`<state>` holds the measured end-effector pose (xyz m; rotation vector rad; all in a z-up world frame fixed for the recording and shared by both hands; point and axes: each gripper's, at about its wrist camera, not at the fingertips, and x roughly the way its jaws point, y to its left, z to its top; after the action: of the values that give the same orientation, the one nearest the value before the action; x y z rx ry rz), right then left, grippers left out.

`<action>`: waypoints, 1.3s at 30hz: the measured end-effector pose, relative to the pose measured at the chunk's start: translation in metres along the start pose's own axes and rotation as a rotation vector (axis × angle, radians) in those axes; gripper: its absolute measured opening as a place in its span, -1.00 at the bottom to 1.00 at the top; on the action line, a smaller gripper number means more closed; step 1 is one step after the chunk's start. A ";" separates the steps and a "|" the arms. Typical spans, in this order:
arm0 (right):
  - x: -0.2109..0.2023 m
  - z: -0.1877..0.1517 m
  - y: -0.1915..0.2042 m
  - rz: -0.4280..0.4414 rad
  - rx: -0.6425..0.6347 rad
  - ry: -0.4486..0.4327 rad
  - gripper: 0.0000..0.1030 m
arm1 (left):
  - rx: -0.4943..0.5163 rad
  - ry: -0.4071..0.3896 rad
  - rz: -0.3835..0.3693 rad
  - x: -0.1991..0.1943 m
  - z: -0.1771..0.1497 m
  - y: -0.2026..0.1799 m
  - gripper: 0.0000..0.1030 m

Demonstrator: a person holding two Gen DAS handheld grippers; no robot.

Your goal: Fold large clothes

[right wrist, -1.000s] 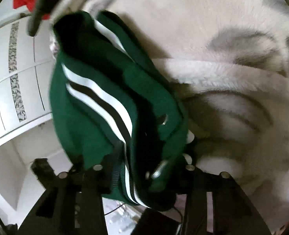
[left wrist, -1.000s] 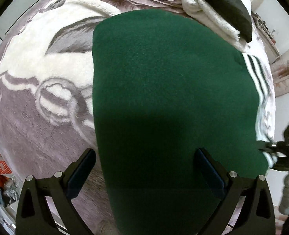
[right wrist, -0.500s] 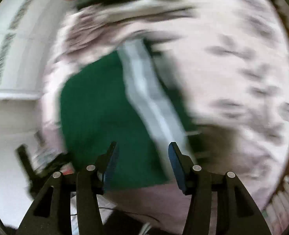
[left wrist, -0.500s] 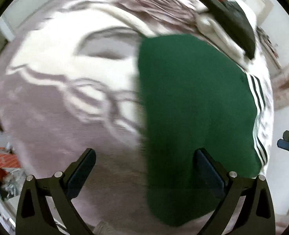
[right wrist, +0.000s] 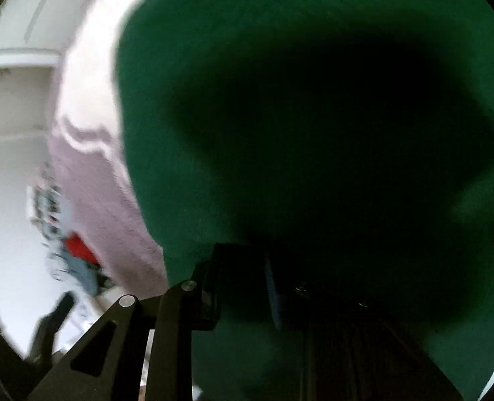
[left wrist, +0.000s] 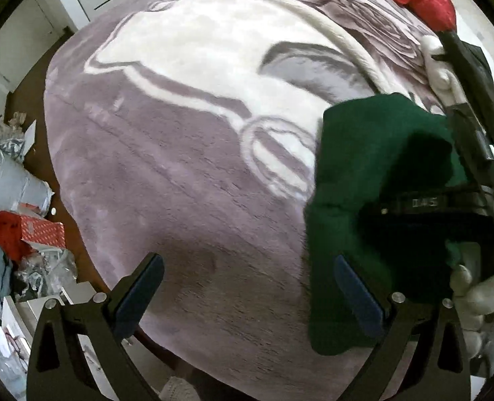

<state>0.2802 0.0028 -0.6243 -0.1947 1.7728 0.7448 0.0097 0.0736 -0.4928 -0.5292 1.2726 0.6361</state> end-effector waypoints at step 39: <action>-0.167 -0.004 -0.284 0.041 0.481 -0.310 -0.88 | 0.192 -0.061 0.001 0.053 0.121 -0.098 1.00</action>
<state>0.4716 -0.2623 -0.5805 0.2679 1.6062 0.3364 0.1714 0.0933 -0.5160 -0.3484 1.2606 0.5208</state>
